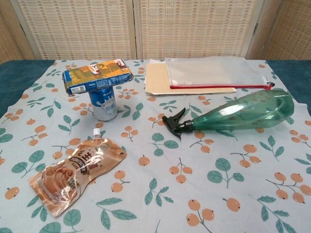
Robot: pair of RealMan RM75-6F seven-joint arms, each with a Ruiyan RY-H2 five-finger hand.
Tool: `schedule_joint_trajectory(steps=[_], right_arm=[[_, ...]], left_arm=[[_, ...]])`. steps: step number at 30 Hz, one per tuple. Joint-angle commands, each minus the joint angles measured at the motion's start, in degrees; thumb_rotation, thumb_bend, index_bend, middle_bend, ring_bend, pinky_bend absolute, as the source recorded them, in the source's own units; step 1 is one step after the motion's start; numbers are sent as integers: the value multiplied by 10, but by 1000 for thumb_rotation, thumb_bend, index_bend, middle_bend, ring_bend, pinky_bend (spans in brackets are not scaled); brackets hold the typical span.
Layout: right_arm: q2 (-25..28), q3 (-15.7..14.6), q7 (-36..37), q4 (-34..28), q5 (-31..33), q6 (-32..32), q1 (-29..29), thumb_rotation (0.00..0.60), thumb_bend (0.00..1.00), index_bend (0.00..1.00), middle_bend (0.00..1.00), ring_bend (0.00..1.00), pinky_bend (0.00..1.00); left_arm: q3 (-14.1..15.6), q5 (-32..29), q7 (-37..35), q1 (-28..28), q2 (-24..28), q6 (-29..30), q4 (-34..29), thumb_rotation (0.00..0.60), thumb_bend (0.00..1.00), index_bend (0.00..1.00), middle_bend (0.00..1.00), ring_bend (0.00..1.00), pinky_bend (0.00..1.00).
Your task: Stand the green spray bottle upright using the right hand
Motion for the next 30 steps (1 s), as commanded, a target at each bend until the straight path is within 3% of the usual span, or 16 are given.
schedule_joint_trajectory(steps=[1,9,15,18,22,30], right_arm=[[2,-1,-1,-2,1,-4,0,600,21,0,0,0,0],[7,-1,15,-13,-5,-14,5,600,21,0,0,0,0],[39,26,11,-79,21,-112,70,600,21,100,80,0,0],[47,54,-62,-109,67,-217,143,600,21,107,137,0,4],[7,77,-162,-107,145,-317,225,600,16,55,146,0,9],[-97,75,-329,-75,257,-383,347,600,0,148,159,0,0]], left_arm=[[0,-2,1,0,0,-1,-2,600,242,0,0,0,0],[2,-10,5,-2,3,-15,-8,600,242,0,0,0,0],[6,-10,6,-3,7,-24,-15,600,244,0,0,0,0],[6,-10,-1,-3,10,-23,-21,600,243,0,0,0,0],[7,-14,-6,-2,13,-26,-21,600,244,0,0,0,0],[7,-19,-16,0,16,-29,-20,600,246,0,0,0,0]])
